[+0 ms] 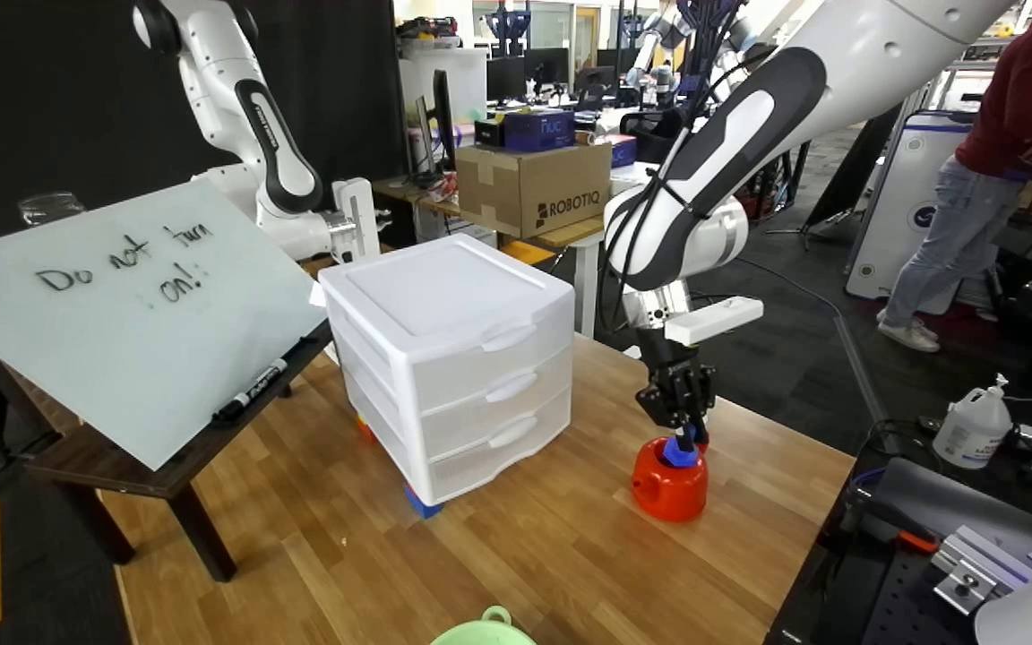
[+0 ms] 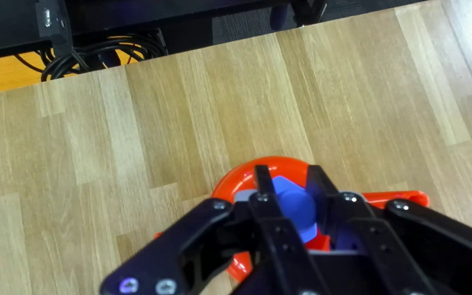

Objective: Put the blue object in the orange tea pot and move the light-green bowl to the right

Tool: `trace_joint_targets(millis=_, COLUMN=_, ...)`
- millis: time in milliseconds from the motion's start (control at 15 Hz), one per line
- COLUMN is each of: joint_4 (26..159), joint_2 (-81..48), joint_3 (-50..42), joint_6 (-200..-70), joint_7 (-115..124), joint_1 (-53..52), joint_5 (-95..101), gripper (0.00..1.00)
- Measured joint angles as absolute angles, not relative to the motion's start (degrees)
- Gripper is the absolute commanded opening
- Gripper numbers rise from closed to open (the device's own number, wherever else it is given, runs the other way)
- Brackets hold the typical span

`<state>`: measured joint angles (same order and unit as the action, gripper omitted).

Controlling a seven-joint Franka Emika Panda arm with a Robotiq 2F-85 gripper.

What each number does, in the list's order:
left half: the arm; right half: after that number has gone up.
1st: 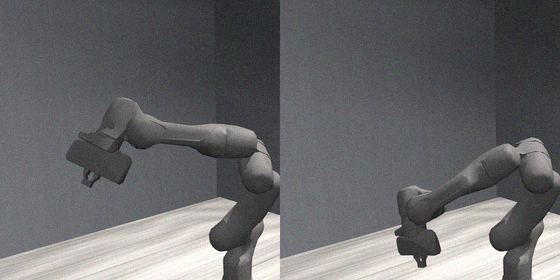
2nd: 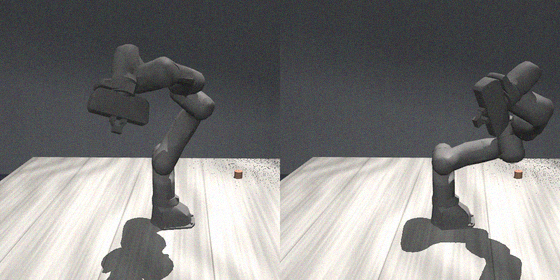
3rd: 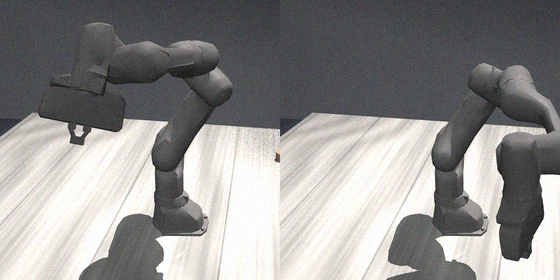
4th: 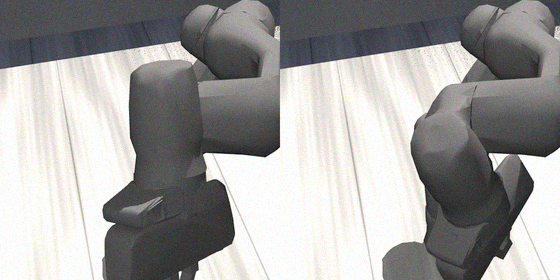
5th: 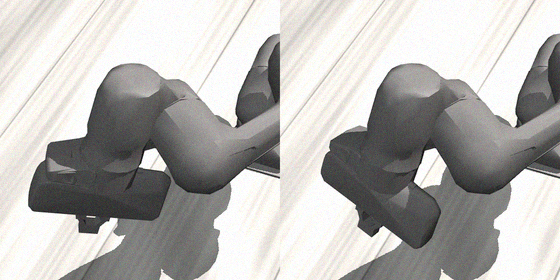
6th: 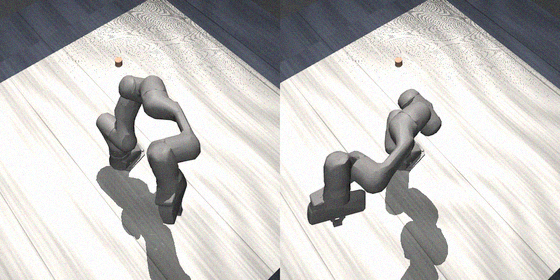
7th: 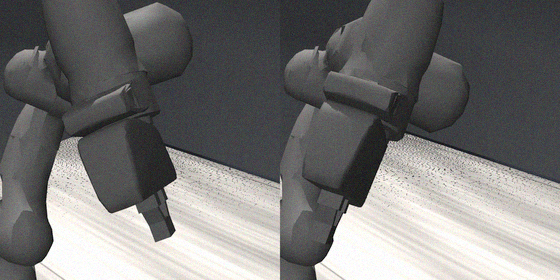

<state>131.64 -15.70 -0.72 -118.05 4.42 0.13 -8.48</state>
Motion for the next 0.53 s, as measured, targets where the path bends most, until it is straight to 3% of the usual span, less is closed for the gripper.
trace_joint_targets(millis=533, joint_4=130.3, joint_2=-17.4, joint_3=-0.5, joint_6=-118.0, joint_7=4.4, joint_1=0.1, joint_5=-8.4, gripper=0.06)
